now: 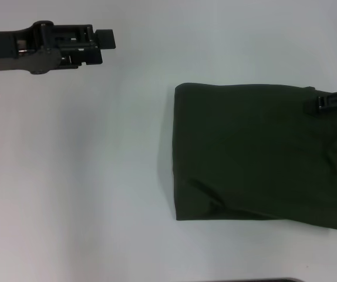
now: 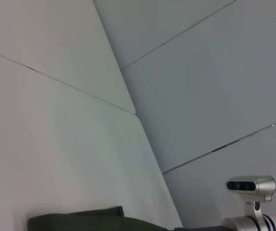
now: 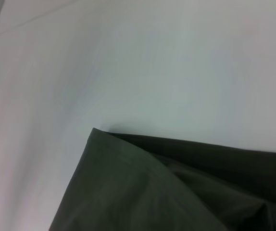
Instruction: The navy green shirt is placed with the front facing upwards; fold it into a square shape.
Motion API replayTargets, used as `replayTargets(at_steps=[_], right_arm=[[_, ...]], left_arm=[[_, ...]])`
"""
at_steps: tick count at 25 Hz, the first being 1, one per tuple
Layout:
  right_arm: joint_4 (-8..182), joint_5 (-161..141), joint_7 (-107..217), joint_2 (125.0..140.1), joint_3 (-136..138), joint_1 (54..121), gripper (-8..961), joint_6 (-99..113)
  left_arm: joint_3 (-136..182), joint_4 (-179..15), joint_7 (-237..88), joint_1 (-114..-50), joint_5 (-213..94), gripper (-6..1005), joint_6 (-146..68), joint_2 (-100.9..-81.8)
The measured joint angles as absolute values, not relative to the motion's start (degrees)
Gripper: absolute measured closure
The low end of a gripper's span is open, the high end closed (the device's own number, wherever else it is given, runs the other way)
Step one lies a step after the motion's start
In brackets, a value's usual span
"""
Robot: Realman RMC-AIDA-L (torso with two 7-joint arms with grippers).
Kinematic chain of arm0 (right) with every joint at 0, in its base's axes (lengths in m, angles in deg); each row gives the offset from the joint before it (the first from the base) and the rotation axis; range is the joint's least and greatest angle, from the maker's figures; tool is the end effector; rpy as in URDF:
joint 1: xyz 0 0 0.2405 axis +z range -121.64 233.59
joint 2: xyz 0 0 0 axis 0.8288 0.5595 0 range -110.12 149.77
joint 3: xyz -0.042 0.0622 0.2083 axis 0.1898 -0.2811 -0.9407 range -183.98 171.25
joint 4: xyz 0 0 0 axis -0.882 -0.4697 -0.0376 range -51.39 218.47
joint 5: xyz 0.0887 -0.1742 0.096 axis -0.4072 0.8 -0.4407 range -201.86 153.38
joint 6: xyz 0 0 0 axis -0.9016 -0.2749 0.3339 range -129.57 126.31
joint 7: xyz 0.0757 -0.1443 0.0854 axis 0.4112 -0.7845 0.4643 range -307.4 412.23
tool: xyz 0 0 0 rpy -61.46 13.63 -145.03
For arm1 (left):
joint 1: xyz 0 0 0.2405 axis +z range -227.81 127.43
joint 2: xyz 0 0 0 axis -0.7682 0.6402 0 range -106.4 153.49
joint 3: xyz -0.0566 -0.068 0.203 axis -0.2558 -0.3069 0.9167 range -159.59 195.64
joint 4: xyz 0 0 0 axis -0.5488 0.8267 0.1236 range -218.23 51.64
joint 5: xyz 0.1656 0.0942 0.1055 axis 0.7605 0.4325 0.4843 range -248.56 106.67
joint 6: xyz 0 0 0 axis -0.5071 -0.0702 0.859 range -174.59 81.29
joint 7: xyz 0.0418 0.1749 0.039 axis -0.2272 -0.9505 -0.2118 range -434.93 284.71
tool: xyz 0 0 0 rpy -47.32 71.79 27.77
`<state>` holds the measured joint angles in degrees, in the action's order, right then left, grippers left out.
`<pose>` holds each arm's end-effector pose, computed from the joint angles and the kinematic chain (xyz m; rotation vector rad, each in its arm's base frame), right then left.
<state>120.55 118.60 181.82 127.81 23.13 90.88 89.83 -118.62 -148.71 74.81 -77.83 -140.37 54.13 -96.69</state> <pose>0.3044 0.3370 0.0496 -2.2990 1.7806 0.2145 -0.1641 0.3335 0.0493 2.4529 1.7756 0.8261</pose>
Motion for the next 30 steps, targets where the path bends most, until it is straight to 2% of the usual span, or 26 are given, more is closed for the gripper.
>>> replayTargets(at_steps=[8,19,25,29,30], right_arm=[[120.6,118.7,182.9,128.17,24.7,91.1,199,88.3],[121.9,118.5,184.0,128.20,24.7,91.2,413,89.3],[125.2,118.0,186.8,128.12,24.2,91.4,657,92.3],[126.0,116.8,187.6,127.97,24.1,91.4,882,92.8],[126.0,116.6,187.6,127.93,24.1,91.4,888,92.6]], left_arm=[[-118.2,-148.5,74.7,-78.0,-140.4,367,54.1,-96.77],[-117.9,-148.4,74.6,-78.2,-139.2,367,53.9,-97.02],[-117.9,-148.4,74.7,-78.4,-139.1,367,53.9,-97.04],[-117.9,-148.4,74.7,-78.4,-139.1,367,53.9,-97.04],[-117.9,-148.4,74.7,-78.4,-139.1,367,53.9,-97.04]])
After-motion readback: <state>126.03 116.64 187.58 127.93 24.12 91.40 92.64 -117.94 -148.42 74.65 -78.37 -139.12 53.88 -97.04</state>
